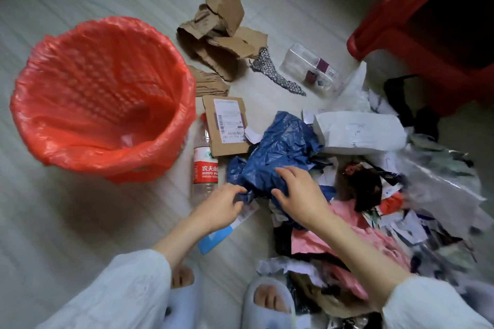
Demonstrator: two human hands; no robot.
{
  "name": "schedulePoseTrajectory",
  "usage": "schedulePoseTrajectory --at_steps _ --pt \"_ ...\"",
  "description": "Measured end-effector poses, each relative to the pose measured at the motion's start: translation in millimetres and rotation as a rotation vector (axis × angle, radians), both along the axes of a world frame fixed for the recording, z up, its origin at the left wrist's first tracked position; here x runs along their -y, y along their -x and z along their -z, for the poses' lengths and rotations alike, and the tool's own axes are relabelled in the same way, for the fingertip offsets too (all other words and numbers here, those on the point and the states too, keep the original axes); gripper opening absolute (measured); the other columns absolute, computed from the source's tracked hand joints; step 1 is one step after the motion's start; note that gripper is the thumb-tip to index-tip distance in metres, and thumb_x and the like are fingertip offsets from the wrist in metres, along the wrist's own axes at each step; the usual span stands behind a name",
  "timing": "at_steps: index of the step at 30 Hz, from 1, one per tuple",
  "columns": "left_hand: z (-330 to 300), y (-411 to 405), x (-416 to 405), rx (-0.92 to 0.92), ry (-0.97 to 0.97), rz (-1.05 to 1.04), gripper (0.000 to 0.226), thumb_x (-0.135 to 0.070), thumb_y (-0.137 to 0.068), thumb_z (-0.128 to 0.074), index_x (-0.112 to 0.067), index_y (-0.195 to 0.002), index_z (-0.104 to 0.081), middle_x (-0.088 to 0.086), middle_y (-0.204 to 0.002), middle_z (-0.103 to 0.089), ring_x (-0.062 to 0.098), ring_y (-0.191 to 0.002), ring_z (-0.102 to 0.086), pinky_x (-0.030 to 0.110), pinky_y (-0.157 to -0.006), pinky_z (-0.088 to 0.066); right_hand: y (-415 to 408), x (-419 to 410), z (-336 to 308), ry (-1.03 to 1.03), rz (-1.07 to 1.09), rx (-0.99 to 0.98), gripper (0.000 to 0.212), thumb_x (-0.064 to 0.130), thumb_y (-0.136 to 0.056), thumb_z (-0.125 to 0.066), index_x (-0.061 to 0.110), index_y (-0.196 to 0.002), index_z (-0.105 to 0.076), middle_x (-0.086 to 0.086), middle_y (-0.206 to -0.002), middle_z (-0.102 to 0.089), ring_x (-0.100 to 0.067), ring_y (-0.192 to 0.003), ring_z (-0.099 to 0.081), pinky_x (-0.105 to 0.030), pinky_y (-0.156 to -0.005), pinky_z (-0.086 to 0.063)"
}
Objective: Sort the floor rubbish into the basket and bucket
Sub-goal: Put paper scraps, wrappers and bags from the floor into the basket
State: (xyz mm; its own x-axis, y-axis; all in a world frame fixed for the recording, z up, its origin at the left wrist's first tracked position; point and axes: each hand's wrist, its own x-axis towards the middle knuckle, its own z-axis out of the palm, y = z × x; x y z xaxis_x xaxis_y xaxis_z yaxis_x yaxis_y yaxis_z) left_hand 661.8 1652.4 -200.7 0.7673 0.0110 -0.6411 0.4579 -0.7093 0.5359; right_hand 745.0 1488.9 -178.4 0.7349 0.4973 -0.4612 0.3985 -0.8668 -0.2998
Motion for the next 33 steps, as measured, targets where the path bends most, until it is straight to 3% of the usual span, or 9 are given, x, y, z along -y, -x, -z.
schedulePoseTrajectory --at_steps 4,9,13,15,18,21,24,29,33 --pt "48 -8 -9 0.156 -0.105 -0.012 0.043 -0.012 -0.089 -0.051 -0.014 -0.131 -0.045 0.009 -0.131 -0.046 0.024 -0.124 -0.043 0.034 -0.104 -0.034 -6 -1 48 0.236 -0.067 0.033 0.075 0.047 -0.088 -0.054 0.022 -0.148 -0.016 -0.005 -0.157 -0.013 -0.026 -0.145 -0.008 -0.048 -0.114 -0.014" --pt "65 -30 -17 0.338 -0.127 0.061 0.061 -0.022 -0.086 -0.06 -0.02 -0.14 -0.03 0.005 -0.14 -0.032 0.022 -0.129 -0.036 0.034 -0.107 -0.032 -22 -5 72 0.206 -0.028 0.26 0.027 0.018 -0.09 -0.048 0.016 -0.117 -0.052 -0.005 -0.116 -0.059 -0.028 -0.114 -0.049 -0.04 -0.094 -0.035" --pt "58 -34 -7 0.415 -0.18 0.235 0.082 -0.04 -0.082 -0.063 -0.025 -0.147 -0.015 -0.001 -0.155 -0.009 0.017 -0.142 -0.01 0.029 -0.114 -0.015 -19 -1 66 0.01 0.01 0.456 0.012 0.007 -0.072 -0.066 0.018 -0.076 -0.069 -0.001 -0.071 -0.067 -0.028 -0.076 -0.063 -0.049 -0.096 -0.036" --pt "56 -35 0 0.438 -0.231 0.32 0.076 -0.044 -0.082 -0.063 -0.024 -0.144 -0.025 -0.003 -0.156 -0.009 0.016 -0.145 -0.004 0.032 -0.117 -0.01 -17 3 61 -0.098 -0.077 0.503 0.017 0.009 -0.059 -0.076 0.022 -0.068 -0.072 0.003 -0.061 -0.066 -0.024 -0.059 -0.063 -0.04 -0.078 -0.05" --pt "49 -41 7 0.531 -0.161 0.249 0.035 -0.017 -0.084 -0.061 -0.017 -0.118 -0.052 0.001 -0.14 -0.045 0.019 -0.139 -0.027 0.029 -0.113 -0.017 -16 10 53 -0.258 -0.192 0.563 0.016 0.014 -0.062 -0.067 0.023 -0.074 -0.074 0.005 -0.07 -0.07 -0.022 -0.057 -0.063 -0.028 -0.056 -0.049" --pt "35 -42 7 0.562 -0.079 0.02 0.026 -0.001 -0.08 -0.055 -0.015 -0.101 -0.053 0.007 -0.104 -0.059 0.03 -0.109 -0.052 0.033 -0.087 -0.04 -12 20 41 -0.301 -0.16 0.592 0.023 0.018 -0.07 -0.062 0.018 -0.089 -0.073 0.001 -0.091 -0.072 -0.023 -0.076 -0.067 -0.031 -0.069 -0.054" --pt "22 -37 7 0.579 -0.146 -0.023 0.027 0.002 -0.079 -0.055 -0.013 -0.101 -0.05 0.012 -0.097 -0.064 0.039 -0.108 -0.05 0.044 -0.1 -0.037 -3 31 42 -0.168 -0.114 0.586 0.046 0.026 -0.066 -0.077 0.014 -0.11 -0.067 -0.005 -0.108 -0.069 -0.026 -0.091 -0.067 -0.039 -0.079 -0.053" --pt "16 -26 -1 0.205 -0.051 0.235 0.049 -0.02 -0.088 -0.057 -0.021 -0.131 -0.033 -0.001 -0.139 -0.048 0.024 -0.128 -0.042 0.032 -0.106 -0.033 11 28 45 0.08 -0.11 0.502 0.033 0.03 -0.06 -0.085 0.022 -0.09 -0.072 -0.003 -0.087 -0.067 -0.027 -0.073 -0.062 -0.029 -0.049 -0.044" --pt "27 -15 1 -0.055 0.19 0.279 0.077 -0.053 -0.083 -0.058 -0.026 -0.145 -0.022 -0.01 -0.147 -0.031 0.007 -0.135 -0.031 0.02 -0.108 -0.025 26 21 64 0.094 -0.038 0.264 0.033 0.027 -0.095 -0.044 0.019 -0.126 -0.05 -0.007 -0.123 -0.048 -0.029 -0.115 -0.048 -0.036 -0.074 -0.046"
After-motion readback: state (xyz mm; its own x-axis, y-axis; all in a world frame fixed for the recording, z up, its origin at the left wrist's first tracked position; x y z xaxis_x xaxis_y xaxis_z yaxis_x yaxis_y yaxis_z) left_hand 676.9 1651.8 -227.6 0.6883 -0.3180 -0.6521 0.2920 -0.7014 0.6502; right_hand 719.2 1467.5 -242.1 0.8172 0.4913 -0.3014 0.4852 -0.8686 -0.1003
